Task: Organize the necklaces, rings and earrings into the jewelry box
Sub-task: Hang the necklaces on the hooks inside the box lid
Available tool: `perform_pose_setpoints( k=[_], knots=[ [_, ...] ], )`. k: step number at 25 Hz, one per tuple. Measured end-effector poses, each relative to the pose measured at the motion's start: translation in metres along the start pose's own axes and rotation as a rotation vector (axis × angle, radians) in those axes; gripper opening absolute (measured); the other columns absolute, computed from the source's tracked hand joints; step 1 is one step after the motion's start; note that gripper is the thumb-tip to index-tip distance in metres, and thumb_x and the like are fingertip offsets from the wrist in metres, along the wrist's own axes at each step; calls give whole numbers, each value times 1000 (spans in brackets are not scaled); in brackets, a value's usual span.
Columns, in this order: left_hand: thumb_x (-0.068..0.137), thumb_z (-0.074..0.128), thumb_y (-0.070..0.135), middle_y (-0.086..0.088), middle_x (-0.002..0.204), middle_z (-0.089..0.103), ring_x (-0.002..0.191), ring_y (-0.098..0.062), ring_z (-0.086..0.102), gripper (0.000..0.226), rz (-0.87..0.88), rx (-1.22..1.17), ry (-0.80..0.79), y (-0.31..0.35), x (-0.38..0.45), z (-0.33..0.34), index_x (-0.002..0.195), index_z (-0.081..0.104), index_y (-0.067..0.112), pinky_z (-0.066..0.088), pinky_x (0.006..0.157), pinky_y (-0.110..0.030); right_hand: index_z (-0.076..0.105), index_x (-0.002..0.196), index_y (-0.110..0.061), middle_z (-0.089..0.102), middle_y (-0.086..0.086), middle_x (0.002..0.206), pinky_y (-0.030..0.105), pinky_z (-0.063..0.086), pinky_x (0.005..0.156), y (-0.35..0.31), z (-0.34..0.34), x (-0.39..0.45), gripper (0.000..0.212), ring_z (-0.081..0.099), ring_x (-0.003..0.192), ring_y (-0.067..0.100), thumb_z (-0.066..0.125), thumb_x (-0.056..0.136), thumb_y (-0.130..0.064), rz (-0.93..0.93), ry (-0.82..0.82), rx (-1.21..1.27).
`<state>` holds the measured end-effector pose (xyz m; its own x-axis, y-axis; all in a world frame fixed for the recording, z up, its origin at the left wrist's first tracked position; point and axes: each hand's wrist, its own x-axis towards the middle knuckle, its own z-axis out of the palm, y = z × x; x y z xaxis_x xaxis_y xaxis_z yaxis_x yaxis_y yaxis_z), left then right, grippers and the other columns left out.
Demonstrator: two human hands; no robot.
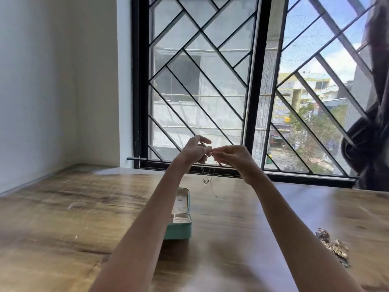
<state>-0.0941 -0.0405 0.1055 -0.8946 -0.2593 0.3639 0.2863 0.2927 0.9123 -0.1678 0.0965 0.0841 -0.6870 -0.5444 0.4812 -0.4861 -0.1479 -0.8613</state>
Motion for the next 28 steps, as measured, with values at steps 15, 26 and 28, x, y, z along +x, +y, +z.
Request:
perform_pose_setpoints(
  k=[15, 26, 28],
  knots=[
    [90, 52, 7, -15, 105, 64, 87, -22, 62, 16, -73, 285, 409, -50, -39, -70, 104, 60, 7, 47, 76, -29, 64, 82, -4, 65, 7, 74, 21, 55, 68, -24, 38, -5, 12, 62, 66, 17, 58, 91, -11, 178, -64, 121],
    [91, 56, 25, -13, 83, 63, 69, -23, 60, 25, -607, 200, 136, -90, -62, -99, 101, 59, 2, 48, 58, -30, 61, 80, -6, 60, 5, 73, 26, 53, 76, -35, 64, -12, 13, 58, 69, 15, 57, 91, -12, 135, -156, 94],
    [91, 57, 17, -13, 91, 66, 77, -25, 63, 16, -565, 154, 142, -86, -65, -100, 98, 62, 3, 50, 57, -31, 62, 80, -6, 62, 5, 72, 29, 53, 79, -41, 67, -13, 14, 60, 69, 16, 56, 91, -11, 122, -166, 134]
  ],
)
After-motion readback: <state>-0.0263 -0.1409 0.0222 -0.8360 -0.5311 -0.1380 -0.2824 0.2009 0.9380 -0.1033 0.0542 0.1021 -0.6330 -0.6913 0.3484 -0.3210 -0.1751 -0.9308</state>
